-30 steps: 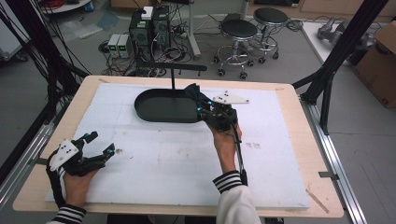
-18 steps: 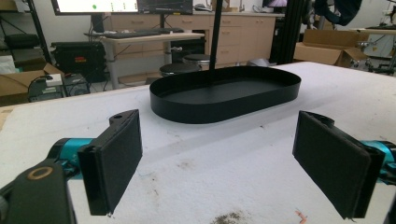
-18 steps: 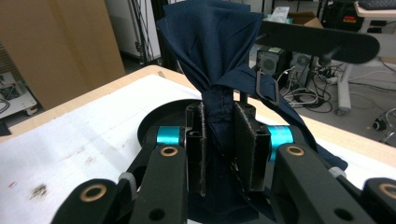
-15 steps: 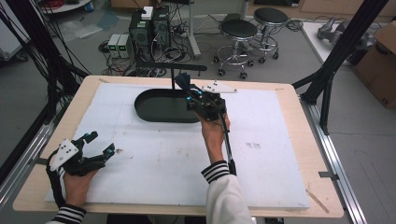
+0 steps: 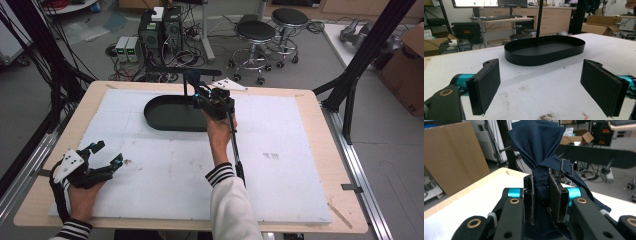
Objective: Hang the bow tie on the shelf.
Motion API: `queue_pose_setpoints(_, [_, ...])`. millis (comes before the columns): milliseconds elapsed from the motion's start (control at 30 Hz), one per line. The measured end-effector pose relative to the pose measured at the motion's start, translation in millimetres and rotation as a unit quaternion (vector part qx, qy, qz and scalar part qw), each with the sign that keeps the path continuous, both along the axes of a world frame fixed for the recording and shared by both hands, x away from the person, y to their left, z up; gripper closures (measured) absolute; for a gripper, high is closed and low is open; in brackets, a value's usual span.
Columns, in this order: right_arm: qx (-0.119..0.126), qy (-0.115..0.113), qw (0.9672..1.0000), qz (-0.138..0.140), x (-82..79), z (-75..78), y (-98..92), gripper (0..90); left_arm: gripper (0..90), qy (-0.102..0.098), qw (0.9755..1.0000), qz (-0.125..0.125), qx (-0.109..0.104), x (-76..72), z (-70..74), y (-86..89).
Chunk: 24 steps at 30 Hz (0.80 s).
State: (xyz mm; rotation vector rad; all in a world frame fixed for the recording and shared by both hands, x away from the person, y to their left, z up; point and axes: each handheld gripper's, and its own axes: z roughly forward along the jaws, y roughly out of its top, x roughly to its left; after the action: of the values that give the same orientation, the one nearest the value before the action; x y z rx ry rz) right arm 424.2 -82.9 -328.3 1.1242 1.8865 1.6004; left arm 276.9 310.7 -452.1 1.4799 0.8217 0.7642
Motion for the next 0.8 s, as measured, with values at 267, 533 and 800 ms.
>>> queue_pose_setpoints(267, [0.017, -0.001, 0.9998, -0.006, 12.9, 10.3, 18.4, 75.1, 16.5, 0.000, 1.0000, 0.000, 0.000, 0.0, 0.0, 0.0])
queue_pose_setpoints(533, [0.009, 0.005, 0.9999, -0.013, 21.7, 5.6, 27.4, 75.1, 16.5, -0.001, 1.0000, 0.000, -0.001, 0.1, -0.1, 0.0])
queue_pose_setpoints(800, [-0.002, 0.019, 0.9996, -0.021, 33.8, 0.3, 30.3, 75.1, 16.5, -0.001, 1.0000, 0.000, -0.001, 0.1, -0.1, 0.0])
